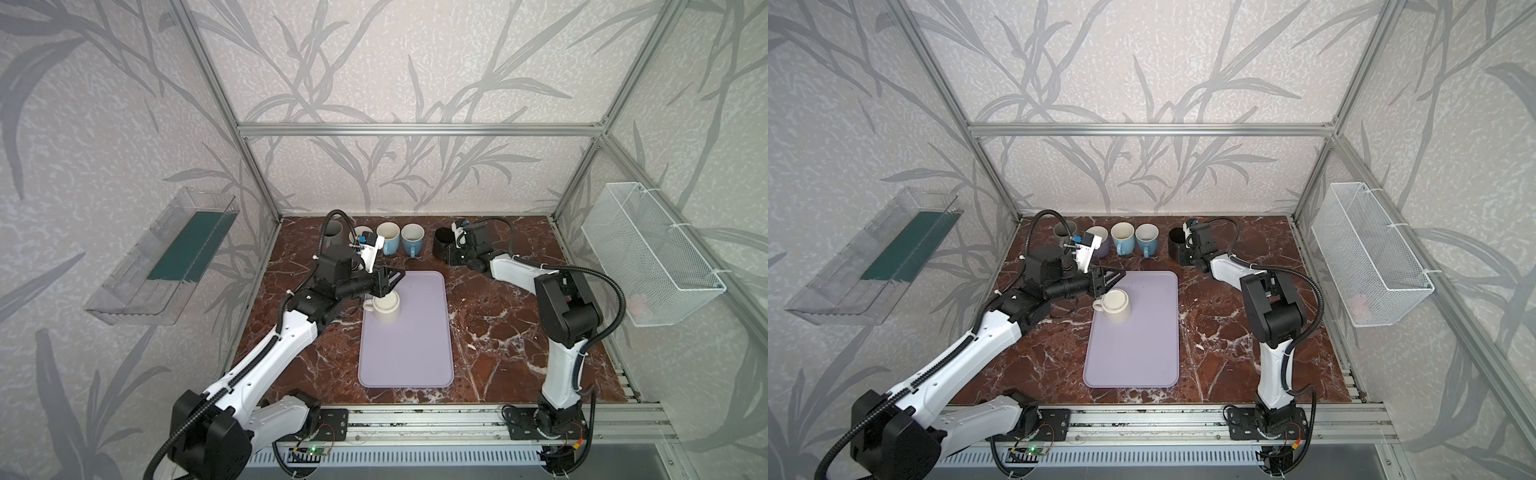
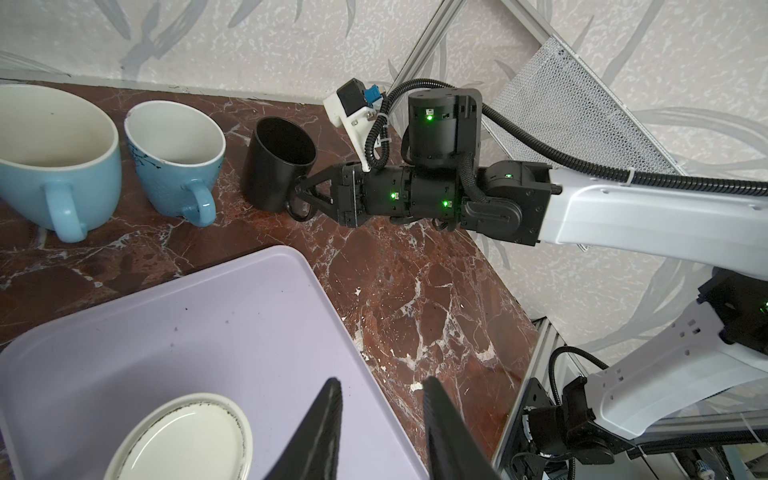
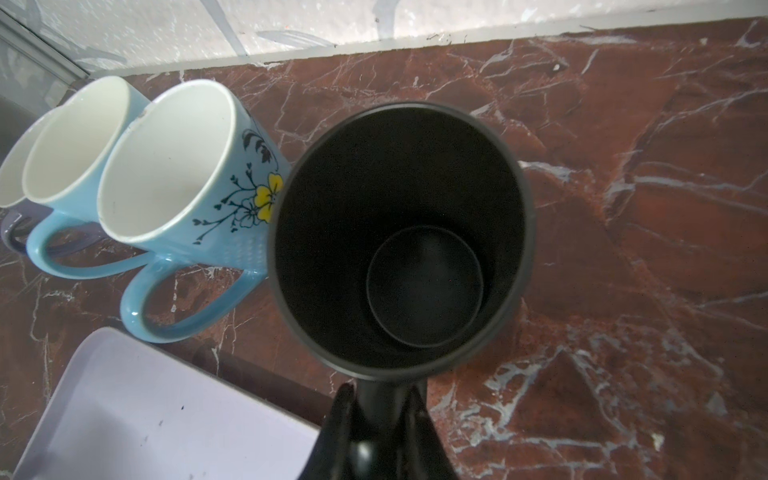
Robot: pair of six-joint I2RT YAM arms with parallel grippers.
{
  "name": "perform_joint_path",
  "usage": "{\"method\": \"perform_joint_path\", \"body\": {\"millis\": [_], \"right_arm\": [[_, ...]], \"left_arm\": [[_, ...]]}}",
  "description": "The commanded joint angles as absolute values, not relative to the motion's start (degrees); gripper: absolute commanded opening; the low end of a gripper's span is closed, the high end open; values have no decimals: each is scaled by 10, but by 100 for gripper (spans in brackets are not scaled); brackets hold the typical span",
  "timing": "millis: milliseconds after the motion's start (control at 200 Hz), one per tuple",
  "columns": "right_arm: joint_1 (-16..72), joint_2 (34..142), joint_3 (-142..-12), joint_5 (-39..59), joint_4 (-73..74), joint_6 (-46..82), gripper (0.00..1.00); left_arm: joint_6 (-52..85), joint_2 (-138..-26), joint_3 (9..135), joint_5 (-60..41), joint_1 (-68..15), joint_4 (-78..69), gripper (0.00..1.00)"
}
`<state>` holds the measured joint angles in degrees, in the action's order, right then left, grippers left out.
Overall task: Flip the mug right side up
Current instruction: 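Carry the upright black mug with the right gripper beside the patterned blue mug, then open and lift the right gripper away while the left gripper moves over the white mug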
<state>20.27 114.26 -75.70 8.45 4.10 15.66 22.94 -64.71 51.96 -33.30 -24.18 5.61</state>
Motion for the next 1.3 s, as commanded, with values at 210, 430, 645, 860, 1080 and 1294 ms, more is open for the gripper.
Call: {"method": "perform_joint_path", "body": {"millis": [210,430,645,860,1080,1294], "right_arm": [[207,1154,-807,65,64,149,0],[208,1166,-816,60,62,161,0],[210,1176,-831,69,45,167,9],[211,1176,-833,77,42,170,21],[211,1175,-837,84,37,169,34],[211,1161,-833,96,27,167,39]], "left_arm": [[227,-629,511,-341,-235,50,36],[228,-629,511,-343,-231,51,36],[227,-627,510,-343,-229,52,37],[229,-623,516,-326,-229,76,37],[208,-604,524,-288,-228,119,40],[151,-586,553,-221,-227,230,45]]}}
